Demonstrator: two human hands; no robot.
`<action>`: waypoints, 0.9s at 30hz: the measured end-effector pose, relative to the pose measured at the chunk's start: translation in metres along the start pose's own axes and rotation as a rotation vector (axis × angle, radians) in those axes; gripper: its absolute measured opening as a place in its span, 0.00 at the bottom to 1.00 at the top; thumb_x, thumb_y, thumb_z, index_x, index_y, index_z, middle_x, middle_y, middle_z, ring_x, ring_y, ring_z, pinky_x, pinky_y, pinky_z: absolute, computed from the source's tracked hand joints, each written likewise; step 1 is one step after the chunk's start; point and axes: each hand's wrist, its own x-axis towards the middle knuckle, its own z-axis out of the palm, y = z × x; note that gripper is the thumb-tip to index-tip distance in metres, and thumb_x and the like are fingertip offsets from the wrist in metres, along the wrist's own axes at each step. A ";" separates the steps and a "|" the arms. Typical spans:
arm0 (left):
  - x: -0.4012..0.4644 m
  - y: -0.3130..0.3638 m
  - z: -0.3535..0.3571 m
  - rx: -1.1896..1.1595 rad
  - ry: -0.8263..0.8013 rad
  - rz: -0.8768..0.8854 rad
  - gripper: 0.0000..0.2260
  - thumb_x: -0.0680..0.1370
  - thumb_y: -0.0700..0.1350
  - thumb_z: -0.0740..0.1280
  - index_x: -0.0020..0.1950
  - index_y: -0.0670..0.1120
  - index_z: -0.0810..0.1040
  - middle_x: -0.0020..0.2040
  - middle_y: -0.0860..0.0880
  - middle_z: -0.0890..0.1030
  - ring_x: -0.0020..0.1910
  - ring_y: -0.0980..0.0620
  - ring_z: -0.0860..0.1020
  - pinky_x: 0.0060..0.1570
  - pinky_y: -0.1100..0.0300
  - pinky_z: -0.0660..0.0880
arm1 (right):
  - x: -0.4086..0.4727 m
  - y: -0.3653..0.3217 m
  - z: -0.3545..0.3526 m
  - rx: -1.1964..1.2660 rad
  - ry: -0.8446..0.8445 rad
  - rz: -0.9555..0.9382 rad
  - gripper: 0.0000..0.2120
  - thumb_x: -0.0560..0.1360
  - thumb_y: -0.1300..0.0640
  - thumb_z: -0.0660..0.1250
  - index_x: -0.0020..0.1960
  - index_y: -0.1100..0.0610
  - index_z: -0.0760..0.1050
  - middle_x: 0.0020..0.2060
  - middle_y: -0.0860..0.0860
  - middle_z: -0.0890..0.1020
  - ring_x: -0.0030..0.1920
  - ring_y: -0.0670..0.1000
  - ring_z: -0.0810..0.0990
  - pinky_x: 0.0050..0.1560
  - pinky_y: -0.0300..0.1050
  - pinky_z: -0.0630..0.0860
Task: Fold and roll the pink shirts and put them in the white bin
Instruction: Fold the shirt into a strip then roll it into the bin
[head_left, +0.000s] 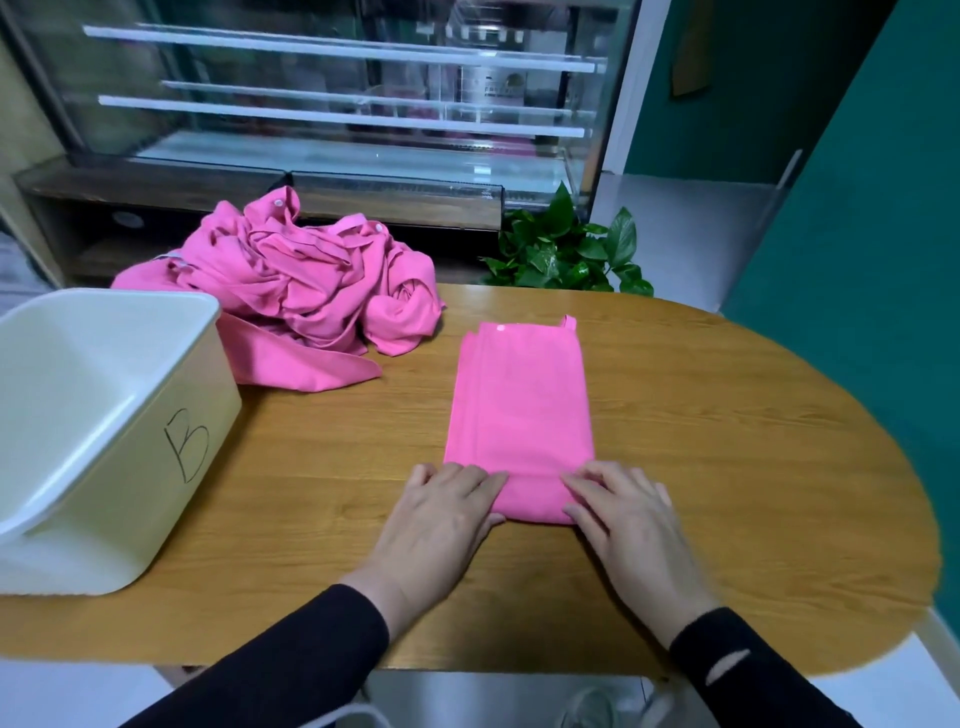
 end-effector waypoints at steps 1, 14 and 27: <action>0.000 0.000 -0.001 -0.023 0.005 -0.014 0.17 0.83 0.54 0.60 0.69 0.49 0.75 0.53 0.54 0.79 0.49 0.51 0.76 0.48 0.53 0.67 | -0.004 0.002 0.002 -0.037 -0.016 -0.014 0.20 0.76 0.45 0.69 0.65 0.51 0.79 0.59 0.44 0.77 0.58 0.47 0.74 0.54 0.43 0.66; -0.011 -0.020 -0.001 -0.373 0.010 -0.133 0.23 0.77 0.66 0.62 0.64 0.53 0.76 0.53 0.57 0.80 0.53 0.57 0.75 0.54 0.58 0.66 | -0.002 0.018 -0.007 0.032 -0.183 -0.002 0.25 0.78 0.34 0.56 0.68 0.46 0.74 0.55 0.35 0.72 0.60 0.42 0.68 0.60 0.44 0.59; -0.008 -0.017 0.001 -0.389 -0.053 -0.304 0.31 0.77 0.73 0.43 0.46 0.53 0.76 0.39 0.57 0.78 0.44 0.57 0.72 0.50 0.58 0.61 | 0.004 0.021 0.000 0.199 -0.147 0.094 0.24 0.75 0.25 0.48 0.56 0.39 0.72 0.49 0.32 0.73 0.56 0.35 0.68 0.59 0.43 0.60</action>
